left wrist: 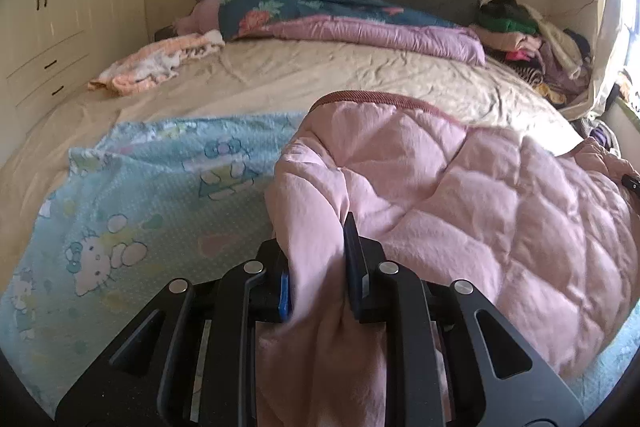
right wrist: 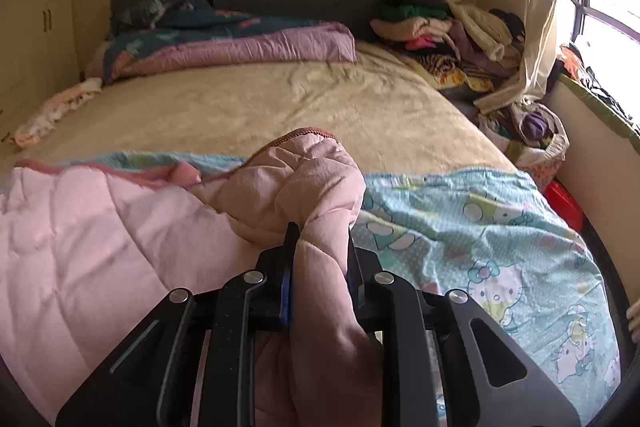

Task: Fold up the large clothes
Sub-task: 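Grasp the folded jacket's edge with both tools and fold it over onto itself, then open both tools and pull back from the folded pink jacket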

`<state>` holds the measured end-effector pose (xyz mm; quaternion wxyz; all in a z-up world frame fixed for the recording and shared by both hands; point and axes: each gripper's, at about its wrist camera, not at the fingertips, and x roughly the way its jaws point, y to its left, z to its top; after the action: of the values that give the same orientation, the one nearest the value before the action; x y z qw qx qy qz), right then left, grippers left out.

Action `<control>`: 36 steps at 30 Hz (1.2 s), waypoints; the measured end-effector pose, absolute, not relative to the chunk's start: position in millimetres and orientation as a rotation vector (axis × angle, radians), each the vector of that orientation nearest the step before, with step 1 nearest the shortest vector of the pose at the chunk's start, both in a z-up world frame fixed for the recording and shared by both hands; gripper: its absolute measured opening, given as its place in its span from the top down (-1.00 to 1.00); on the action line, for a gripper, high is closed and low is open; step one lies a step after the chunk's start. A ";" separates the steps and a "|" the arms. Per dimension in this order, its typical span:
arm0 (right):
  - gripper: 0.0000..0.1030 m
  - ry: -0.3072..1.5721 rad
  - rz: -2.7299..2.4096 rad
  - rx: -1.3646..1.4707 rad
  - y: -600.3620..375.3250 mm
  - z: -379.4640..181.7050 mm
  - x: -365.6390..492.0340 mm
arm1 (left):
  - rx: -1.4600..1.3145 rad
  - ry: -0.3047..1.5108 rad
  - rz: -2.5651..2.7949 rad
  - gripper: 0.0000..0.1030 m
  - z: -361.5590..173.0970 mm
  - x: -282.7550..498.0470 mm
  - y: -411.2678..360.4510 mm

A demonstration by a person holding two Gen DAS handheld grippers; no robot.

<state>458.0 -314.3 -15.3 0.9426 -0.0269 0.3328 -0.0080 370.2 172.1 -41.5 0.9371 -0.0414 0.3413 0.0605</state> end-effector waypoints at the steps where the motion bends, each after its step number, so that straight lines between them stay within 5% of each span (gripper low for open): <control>1: 0.64 0.691 -0.021 -0.058 -313.6 -20.4 462.1 | -0.081 0.703 0.125 0.74 -44.0 372.4 172.3; 20: 0.44 0.825 -0.027 -0.047 -315.5 -75.0 485.0 | -0.059 0.737 0.148 0.69 -61.1 384.8 164.6; 23: 0.29 0.829 -0.042 -0.034 -318.6 -72.5 481.0 | -0.069 0.741 0.150 0.67 -58.6 381.9 164.4; 27: -0.40 0.835 -0.059 0.029 -330.2 -62.7 470.0 | -0.079 0.754 0.151 0.46 -52.8 377.1 167.0; 30: -0.71 0.812 -0.017 0.099 -339.9 -52.1 453.2 | -0.086 0.750 0.145 0.27 -46.2 370.4 167.5; 36: -0.89 0.764 0.071 0.127 -336.6 -23.4 411.4 | -0.098 0.732 0.132 -0.19 -28.2 354.0 161.9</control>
<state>411.4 -336.6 -23.4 0.9253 0.0618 0.3725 0.0348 354.0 161.9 -28.2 0.9306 -0.0476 0.3573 0.0644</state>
